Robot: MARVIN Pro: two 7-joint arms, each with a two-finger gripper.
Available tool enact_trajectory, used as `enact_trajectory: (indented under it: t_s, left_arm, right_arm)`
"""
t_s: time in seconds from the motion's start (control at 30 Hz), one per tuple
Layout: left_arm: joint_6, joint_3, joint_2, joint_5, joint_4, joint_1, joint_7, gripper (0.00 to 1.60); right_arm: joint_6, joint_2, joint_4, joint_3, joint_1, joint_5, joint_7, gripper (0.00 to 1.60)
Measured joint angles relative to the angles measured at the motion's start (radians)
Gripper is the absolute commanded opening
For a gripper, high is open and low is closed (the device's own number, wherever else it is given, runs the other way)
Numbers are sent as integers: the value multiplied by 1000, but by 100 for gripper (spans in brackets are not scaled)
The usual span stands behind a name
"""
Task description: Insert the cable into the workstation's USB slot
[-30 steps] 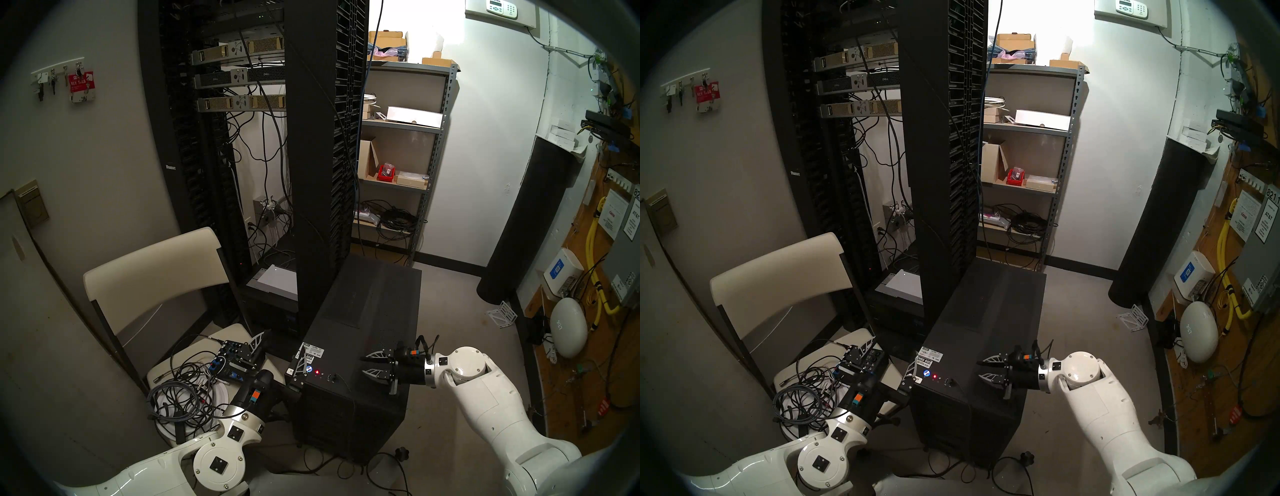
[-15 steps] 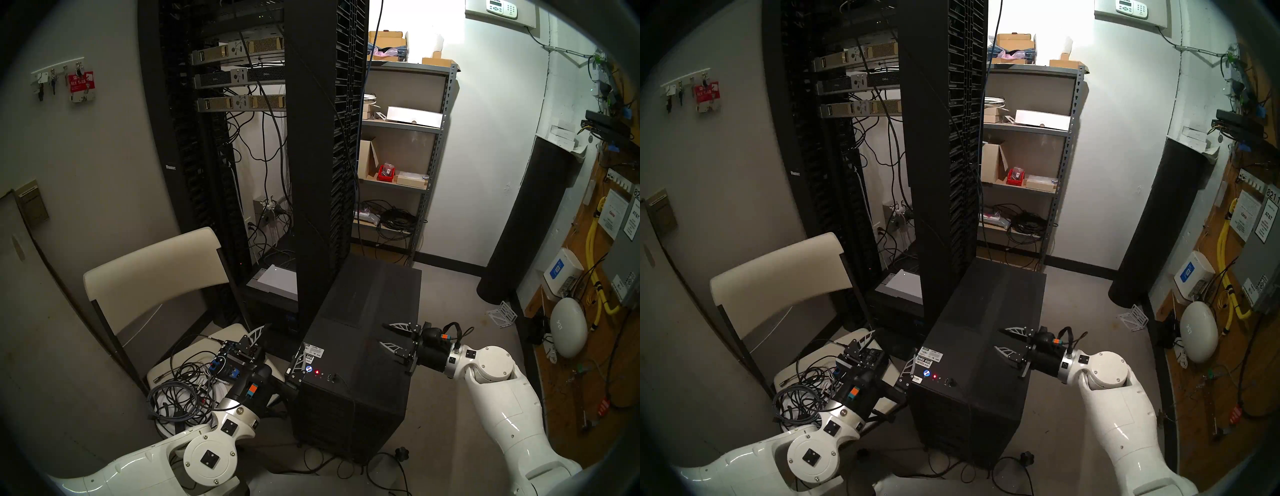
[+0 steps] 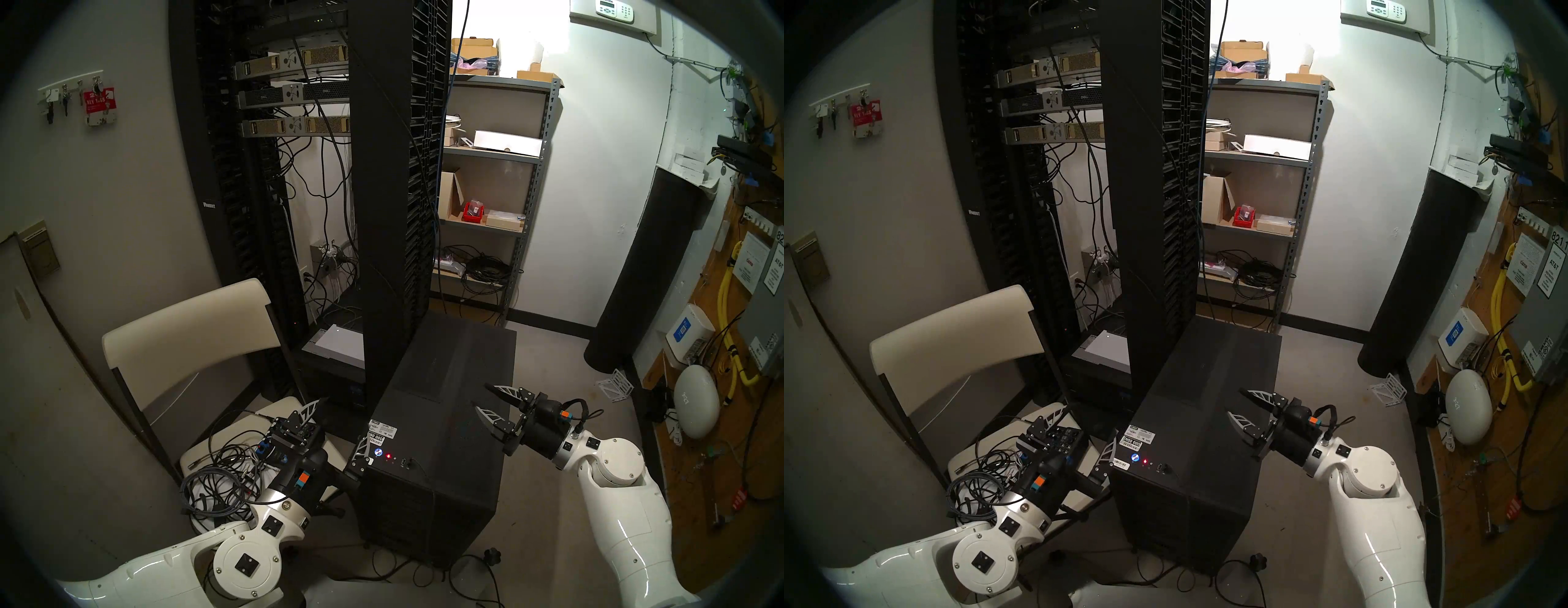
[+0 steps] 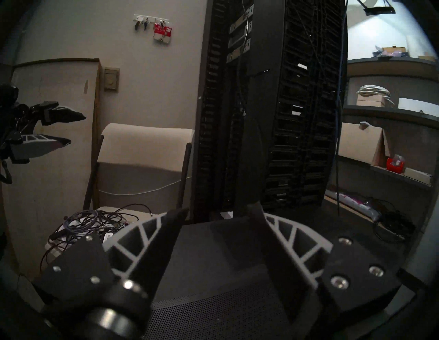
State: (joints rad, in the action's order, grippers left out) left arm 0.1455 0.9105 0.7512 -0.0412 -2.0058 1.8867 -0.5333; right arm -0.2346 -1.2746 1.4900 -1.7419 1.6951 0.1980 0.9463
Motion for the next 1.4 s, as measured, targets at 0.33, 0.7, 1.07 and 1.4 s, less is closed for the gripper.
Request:
enact_trajectory:
  t_s: [0.33,0.7,1.07,1.4]
  left_arm:
    - [11,0,-2,7,-3,6,-13,160]
    - [23,-1,5,5,-3,4,-18,160]
    - [25,-1,7,3,-2,1,-20,160]
    - [26,-1,7,1,-2,0,-21,160]
  right_arm:
    - [64,-8,61,-9,41,-17,-28,160]
    - [97,-10,77,-13,49,-17,-29,160]
    - [95,-12,80,-15,49,-17,-24,160]
    - [93,-15,81,-18,48,-18,-19,160]
